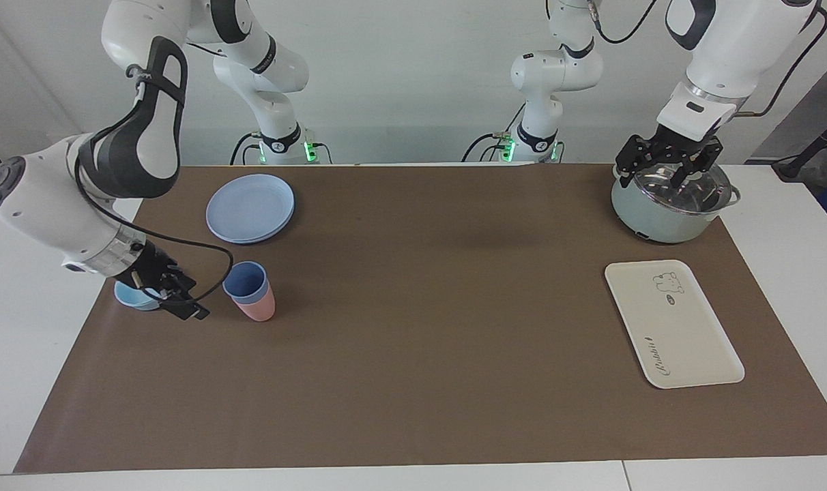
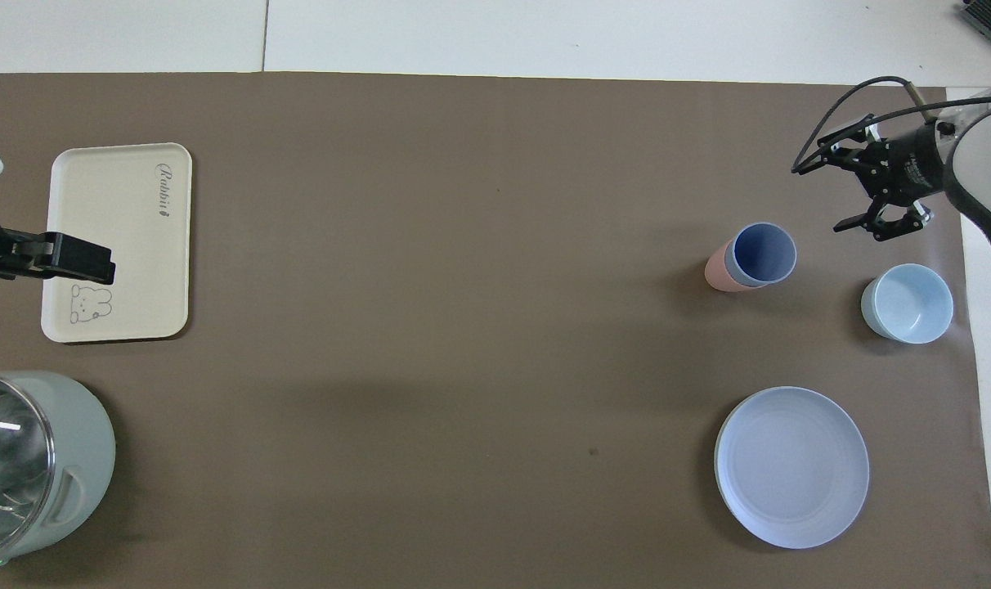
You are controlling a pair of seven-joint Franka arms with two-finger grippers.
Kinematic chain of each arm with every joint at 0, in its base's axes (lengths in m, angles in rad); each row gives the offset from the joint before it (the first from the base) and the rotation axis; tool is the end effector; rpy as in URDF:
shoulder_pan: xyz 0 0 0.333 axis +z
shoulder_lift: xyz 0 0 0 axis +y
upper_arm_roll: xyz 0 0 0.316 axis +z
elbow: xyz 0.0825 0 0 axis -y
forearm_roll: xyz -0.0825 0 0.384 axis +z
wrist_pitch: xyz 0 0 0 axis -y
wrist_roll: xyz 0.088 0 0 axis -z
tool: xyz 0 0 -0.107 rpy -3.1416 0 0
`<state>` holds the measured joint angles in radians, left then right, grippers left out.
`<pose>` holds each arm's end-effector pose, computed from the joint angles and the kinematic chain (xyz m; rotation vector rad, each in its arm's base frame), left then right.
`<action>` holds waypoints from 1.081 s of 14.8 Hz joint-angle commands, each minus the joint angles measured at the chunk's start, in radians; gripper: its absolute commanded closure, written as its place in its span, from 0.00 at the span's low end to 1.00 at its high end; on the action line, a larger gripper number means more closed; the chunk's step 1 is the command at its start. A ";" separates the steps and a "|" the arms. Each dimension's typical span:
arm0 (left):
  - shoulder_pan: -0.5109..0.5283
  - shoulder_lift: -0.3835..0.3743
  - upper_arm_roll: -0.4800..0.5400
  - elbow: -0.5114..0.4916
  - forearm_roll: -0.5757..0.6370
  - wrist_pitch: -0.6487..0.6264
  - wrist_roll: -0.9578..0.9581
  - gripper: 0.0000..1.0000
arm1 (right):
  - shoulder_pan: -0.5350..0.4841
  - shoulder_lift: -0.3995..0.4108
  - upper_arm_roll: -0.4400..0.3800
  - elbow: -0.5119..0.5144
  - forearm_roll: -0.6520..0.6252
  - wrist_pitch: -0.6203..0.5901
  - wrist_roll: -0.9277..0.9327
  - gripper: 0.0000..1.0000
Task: Place cup on tray
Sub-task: 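Lower the right gripper around the blue cup and close it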
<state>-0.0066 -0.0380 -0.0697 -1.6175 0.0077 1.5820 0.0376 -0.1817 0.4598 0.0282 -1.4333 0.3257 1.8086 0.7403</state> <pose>0.5419 -0.0414 0.6242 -3.1262 0.1783 -0.0041 0.6802 -0.0815 0.4267 -2.5041 1.3471 0.2501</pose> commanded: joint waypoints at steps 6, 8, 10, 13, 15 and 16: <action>0.011 -0.025 -0.004 -0.028 -0.014 0.004 -0.007 0.00 | -0.048 0.206 0.012 0.091 0.136 -0.040 0.022 0.08; 0.011 -0.025 -0.004 -0.028 -0.014 0.004 -0.007 0.00 | -0.044 0.203 0.012 0.047 0.144 -0.067 0.022 0.08; 0.011 -0.025 -0.004 -0.028 -0.014 0.004 -0.008 0.00 | -0.042 0.185 0.012 -0.021 0.194 -0.069 0.025 0.08; 0.011 -0.025 -0.004 -0.028 -0.014 0.004 -0.007 0.00 | -0.048 0.149 0.012 -0.099 0.249 -0.095 0.024 0.11; 0.011 -0.025 -0.004 -0.028 -0.014 0.006 -0.007 0.00 | -0.054 0.138 0.012 -0.125 0.285 -0.106 0.024 0.12; 0.011 -0.025 -0.004 -0.028 -0.014 0.004 -0.007 0.00 | -0.053 0.137 0.012 -0.128 0.295 -0.104 0.025 0.12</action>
<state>-0.0066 -0.0380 -0.0697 -1.6175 0.0077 1.5820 0.0376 -0.2176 0.6455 0.0306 -1.5008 0.5788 1.7088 0.7471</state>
